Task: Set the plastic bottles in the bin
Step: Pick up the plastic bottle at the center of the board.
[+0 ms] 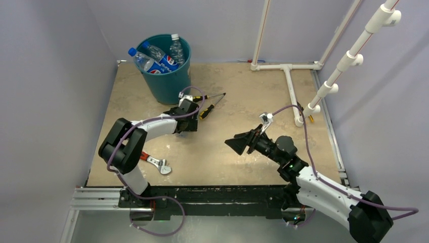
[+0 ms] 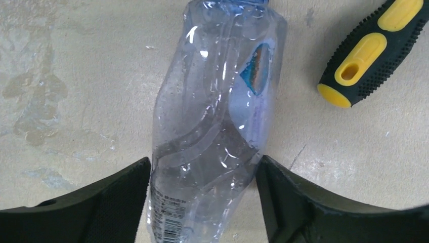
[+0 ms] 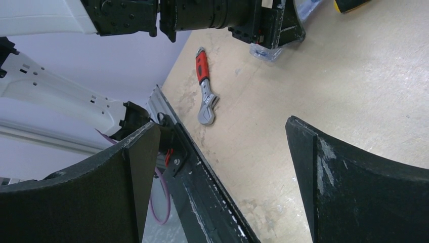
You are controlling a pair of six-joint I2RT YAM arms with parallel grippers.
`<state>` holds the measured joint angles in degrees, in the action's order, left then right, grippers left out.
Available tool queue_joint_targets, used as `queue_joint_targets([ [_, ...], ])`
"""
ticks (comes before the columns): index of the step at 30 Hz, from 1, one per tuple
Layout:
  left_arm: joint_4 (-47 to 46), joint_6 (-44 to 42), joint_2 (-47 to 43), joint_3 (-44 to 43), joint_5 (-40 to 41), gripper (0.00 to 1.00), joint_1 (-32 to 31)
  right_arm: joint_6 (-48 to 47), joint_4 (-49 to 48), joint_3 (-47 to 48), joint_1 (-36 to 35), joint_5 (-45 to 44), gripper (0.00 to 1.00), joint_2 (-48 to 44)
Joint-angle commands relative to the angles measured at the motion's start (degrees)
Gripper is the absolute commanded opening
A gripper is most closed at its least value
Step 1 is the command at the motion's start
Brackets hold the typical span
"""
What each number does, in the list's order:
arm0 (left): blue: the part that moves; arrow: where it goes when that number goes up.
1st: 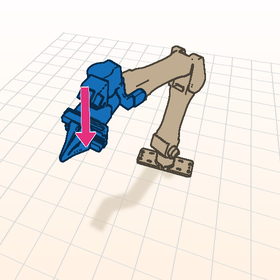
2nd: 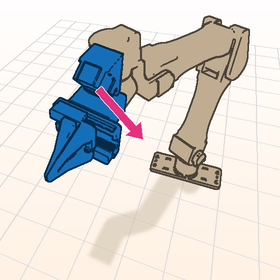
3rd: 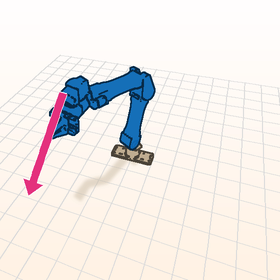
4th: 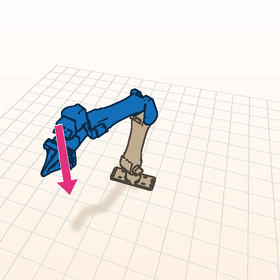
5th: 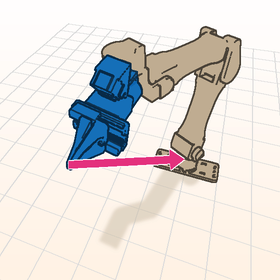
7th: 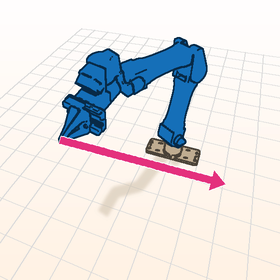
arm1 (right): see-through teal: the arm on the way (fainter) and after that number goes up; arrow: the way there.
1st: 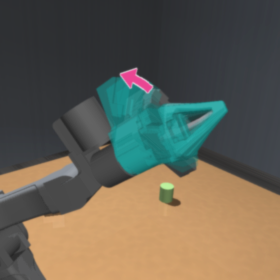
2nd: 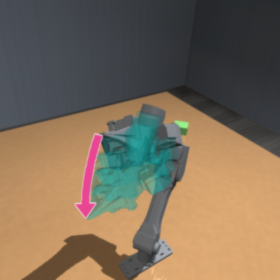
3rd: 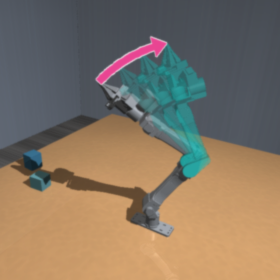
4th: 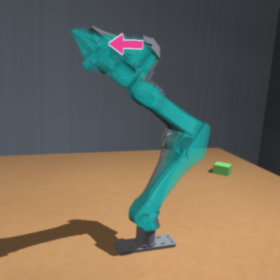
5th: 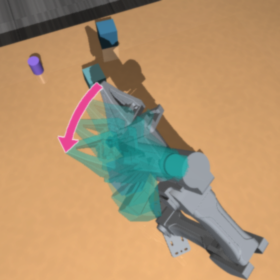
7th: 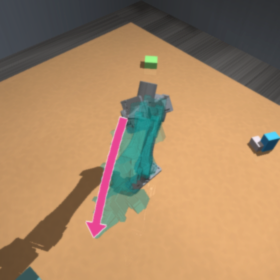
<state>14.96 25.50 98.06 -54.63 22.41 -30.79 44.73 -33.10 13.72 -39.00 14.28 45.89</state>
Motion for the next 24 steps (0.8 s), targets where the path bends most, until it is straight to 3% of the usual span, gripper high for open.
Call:
queue_joint_targets([
  [1,-2.8,2.6,-3.1,3.9,-1.2,0.68,0.1,-0.7,2.9,1.1,-0.2,-1.6,0.96,-2.7],
  [7,-3.0,4.9,-12.6,7.9,-1.8,0.49,0.0,-0.2,4.5,2.0,-0.1,-1.8,0.96,-4.8],
  [12,-3.6,4.5,-29.3,11.1,-6.1,0.42,-2.6,0.6,4.4,3.6,-0.2,0.5,0.95,-4.7],
  [18,-18.9,3.7,-50.4,21.7,-23.9,0.4,-4.4,-1.7,5.9,12.0,-1.9,5.2,0.95,-4.1],
  [24,-32.6,5.7,-60.7,29.8,-34.0,0.4,-5.8,-3.7,6.3,22.5,-5.1,0.9,0.99,-0.6],
])
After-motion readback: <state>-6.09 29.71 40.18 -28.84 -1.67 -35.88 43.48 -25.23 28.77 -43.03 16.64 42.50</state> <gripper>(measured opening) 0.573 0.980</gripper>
